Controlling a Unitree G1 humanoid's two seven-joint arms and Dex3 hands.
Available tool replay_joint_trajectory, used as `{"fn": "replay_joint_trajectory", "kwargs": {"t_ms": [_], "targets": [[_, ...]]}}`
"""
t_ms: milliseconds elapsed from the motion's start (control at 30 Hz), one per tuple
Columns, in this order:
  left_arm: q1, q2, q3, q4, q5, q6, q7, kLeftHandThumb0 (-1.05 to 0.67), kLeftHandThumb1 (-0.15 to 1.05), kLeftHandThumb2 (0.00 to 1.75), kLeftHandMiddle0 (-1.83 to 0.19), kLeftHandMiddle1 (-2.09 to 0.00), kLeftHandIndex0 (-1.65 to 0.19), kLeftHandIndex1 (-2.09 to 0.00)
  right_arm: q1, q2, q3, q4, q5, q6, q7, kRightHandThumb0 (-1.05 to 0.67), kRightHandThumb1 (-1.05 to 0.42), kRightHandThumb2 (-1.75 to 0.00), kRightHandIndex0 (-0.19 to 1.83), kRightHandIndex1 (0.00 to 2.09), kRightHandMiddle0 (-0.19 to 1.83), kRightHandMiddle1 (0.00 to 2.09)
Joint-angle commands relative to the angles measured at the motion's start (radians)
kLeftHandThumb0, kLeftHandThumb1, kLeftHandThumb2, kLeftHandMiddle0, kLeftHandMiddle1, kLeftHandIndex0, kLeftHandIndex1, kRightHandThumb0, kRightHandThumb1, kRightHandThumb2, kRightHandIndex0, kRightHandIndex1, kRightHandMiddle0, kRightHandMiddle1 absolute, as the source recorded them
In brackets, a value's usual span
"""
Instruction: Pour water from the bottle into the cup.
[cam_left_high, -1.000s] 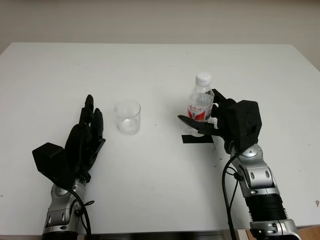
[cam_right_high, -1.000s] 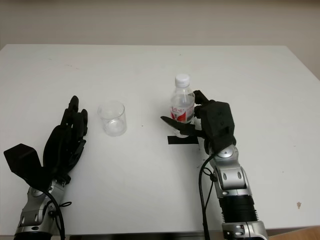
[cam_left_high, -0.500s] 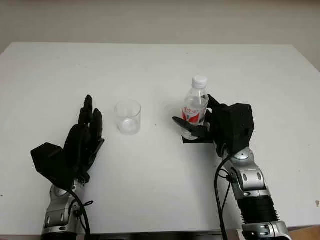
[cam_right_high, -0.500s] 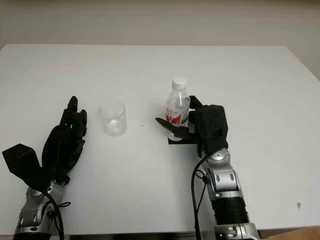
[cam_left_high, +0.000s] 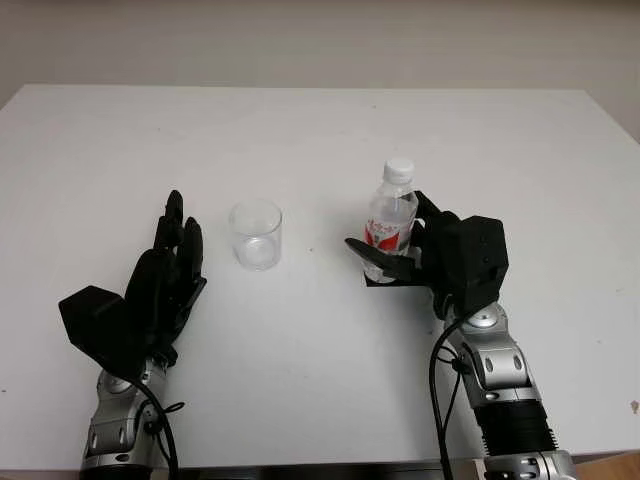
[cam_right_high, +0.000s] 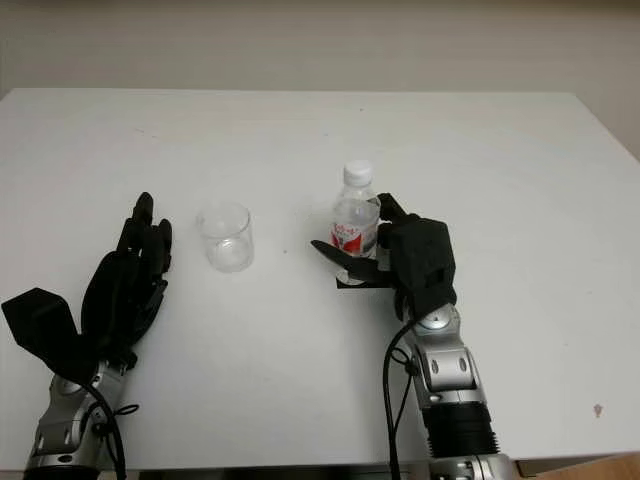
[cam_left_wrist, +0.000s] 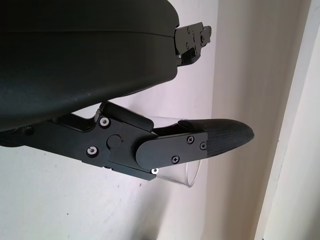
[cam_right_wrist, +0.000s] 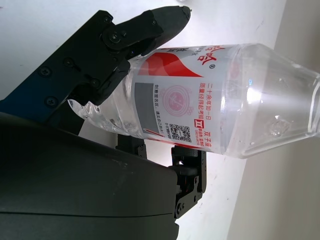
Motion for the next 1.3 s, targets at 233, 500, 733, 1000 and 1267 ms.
{"fn": "replay_joint_trajectory", "kwargs": {"t_ms": [233,500,733,1000,1267], "targets": [[0.010,0.011,0.007,-0.008,-0.002,-0.001,-0.005,-0.76,1.05,0.54,0.16,-0.06,0.17,-0.06,0.018,-0.031,-0.008,0.004,0.050,-0.059,0.100,-0.57,-1.05,-0.20,0.23,1.84,0.07,1.88],[0.011,0.018,0.011,-0.013,-0.002,0.004,-0.007,-0.74,1.05,0.54,0.16,-0.05,0.16,-0.06,0.021,-0.120,0.044,0.052,0.065,-0.154,0.321,-0.88,-1.00,-0.05,-0.19,0.01,-0.19,0.01],[0.007,0.019,0.013,-0.007,-0.005,0.003,-0.009,-0.75,1.05,0.53,0.16,-0.06,0.16,-0.06,0.018,-0.123,0.044,0.090,0.051,-0.220,0.319,-0.91,-0.98,-0.05,-0.19,0.00,-0.19,0.00],[0.005,0.018,0.012,-0.005,-0.001,0.002,-0.009,-0.75,1.05,0.53,0.16,-0.05,0.17,-0.05,0.023,-0.125,0.049,0.090,0.007,-0.250,0.273,-1.01,-0.94,-0.04,-0.19,0.00,-0.19,0.00],[0.006,0.020,0.013,-0.004,-0.002,0.000,-0.014,-0.75,1.05,0.53,0.16,-0.05,0.17,-0.05,0.054,-0.120,0.033,0.067,-0.017,-0.291,0.187,-1.01,-0.93,-0.05,-0.19,0.00,-0.19,0.00]]}}
